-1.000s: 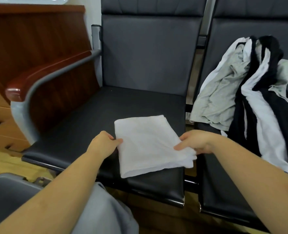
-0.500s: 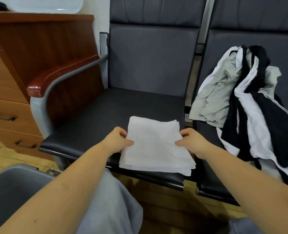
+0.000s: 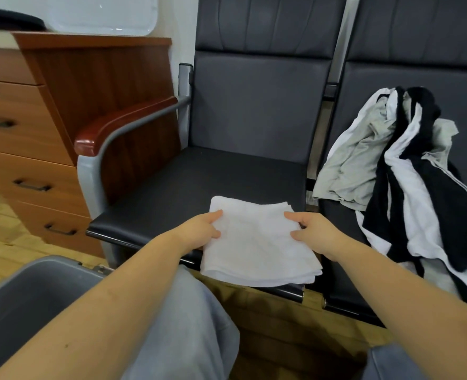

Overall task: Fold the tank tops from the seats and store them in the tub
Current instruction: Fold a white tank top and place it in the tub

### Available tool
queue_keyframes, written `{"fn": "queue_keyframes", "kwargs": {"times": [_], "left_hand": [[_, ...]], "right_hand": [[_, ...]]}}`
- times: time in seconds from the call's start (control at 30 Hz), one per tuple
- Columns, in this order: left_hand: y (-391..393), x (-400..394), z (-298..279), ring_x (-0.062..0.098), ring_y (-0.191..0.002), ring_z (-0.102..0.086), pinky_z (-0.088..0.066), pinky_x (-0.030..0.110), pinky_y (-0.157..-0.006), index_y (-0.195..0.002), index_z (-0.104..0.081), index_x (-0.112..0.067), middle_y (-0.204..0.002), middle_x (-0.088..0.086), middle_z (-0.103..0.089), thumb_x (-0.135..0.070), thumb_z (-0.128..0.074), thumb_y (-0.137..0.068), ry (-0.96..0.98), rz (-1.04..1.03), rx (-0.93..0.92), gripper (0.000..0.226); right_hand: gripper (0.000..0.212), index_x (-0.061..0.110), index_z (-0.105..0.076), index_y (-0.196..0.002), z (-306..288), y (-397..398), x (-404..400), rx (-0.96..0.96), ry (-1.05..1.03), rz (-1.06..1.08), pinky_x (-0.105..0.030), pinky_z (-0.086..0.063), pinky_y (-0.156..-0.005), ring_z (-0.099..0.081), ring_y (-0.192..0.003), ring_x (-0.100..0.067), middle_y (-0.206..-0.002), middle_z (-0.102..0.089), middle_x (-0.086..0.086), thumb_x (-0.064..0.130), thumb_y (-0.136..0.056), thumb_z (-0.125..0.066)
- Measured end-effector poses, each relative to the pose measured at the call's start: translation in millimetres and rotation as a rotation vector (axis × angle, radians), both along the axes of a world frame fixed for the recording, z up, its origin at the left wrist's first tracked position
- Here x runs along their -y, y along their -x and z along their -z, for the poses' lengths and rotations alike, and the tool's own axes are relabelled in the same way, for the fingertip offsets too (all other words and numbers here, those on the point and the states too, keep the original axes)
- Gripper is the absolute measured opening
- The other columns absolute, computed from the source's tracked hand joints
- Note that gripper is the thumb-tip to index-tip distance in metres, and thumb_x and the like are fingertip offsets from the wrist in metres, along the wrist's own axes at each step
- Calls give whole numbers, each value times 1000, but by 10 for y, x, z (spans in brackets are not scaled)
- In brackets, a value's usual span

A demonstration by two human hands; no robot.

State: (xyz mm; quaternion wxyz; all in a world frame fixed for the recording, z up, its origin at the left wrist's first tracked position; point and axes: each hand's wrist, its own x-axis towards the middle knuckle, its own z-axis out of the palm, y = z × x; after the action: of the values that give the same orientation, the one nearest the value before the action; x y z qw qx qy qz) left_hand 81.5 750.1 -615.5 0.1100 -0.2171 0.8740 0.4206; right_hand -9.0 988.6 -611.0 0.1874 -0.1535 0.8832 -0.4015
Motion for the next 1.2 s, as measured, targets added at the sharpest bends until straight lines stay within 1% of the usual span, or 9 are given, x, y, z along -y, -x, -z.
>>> {"fn": "queue_keyframes", "kwargs": {"times": [0.17,0.3,0.4,0.57,0.67,0.8,0.93,1.03,1.2], "left_hand": [[-37,67,-91,28,-137,-36,-30,40,-113,-153,-15,-37,-159,4,-21,-16,-49,-99,9,-33,-40,66],[-120,316,-305,29,-127,-49,-46,43,-103,-152,-14,-39,-158,5,-22,-10,-53,-97,-40,-103,-79,74],[-271,598,-482,29,-125,-49,-48,46,-100,-152,-16,-36,-156,5,-27,-4,-54,-95,-138,-171,-146,76],[-681,1106,-541,17,-109,-46,-47,34,-87,-154,-14,-30,-145,-1,-38,-4,-51,-97,-161,-233,-188,73],[-1011,1434,-454,18,-112,-45,-46,40,-97,-154,-14,-33,-146,-2,-37,-7,-53,-97,-136,-316,-152,73],[-1521,1846,-202,19,-115,-46,-45,41,-101,-153,-14,-34,-137,-8,-36,-9,-54,-97,-139,-441,-127,74],[-2019,2163,81,24,-120,-49,-48,43,-99,-153,-17,-33,-143,-3,-37,-3,-57,-93,-235,-567,-122,79],[-2358,2290,244,26,-120,-51,-50,46,-98,-153,-17,-32,-140,0,-41,-3,-59,-91,-245,-641,-112,80],[-2826,2318,485,22,-112,-53,-54,36,-84,-154,-7,-30,-133,-2,-42,-2,-55,-93,-234,-738,-76,83]], "right_hand": [[55,14,-41,-145,-226,17,119,-86,-42,-46,-22,-41,-91,-50,-124,-22,-144,-46,-5,-2,-93,-53],[56,22,-37,-147,-468,76,400,-200,-96,-87,-30,-40,-102,-47,-127,-23,-148,-41,-4,5,-95,-51],[55,23,-36,-147,-582,85,727,-256,-94,-130,-23,-37,-94,-45,-128,-22,-149,-39,-1,5,-97,-50],[56,25,-36,-147,-565,-18,1403,-277,-83,-247,-20,-36,-92,-41,-132,-21,-154,-33,-1,4,-96,-48],[58,29,-32,-148,-475,-173,1877,-303,-136,-337,-21,-34,-92,-39,-134,-21,-156,-28,-1,7,-97,-49],[57,28,-31,-149,-317,-459,2509,-307,-162,-489,-25,-32,-105,-32,-139,-20,-156,-28,0,8,-98,-48],[56,28,-29,-150,-108,-790,3055,-288,-190,-625,-27,-33,-104,-37,-136,-22,-154,-32,-2,9,-99,-45],[55,28,-28,-150,73,-1044,3376,-283,-222,-713,-28,-34,-104,-38,-134,-25,-153,-33,-5,10,-100,-43],[55,32,-26,-150,326,-1489,3727,-281,-291,-795,-30,-35,-106,-40,-134,-24,-153,-33,-4,12,-101,-42]]}}
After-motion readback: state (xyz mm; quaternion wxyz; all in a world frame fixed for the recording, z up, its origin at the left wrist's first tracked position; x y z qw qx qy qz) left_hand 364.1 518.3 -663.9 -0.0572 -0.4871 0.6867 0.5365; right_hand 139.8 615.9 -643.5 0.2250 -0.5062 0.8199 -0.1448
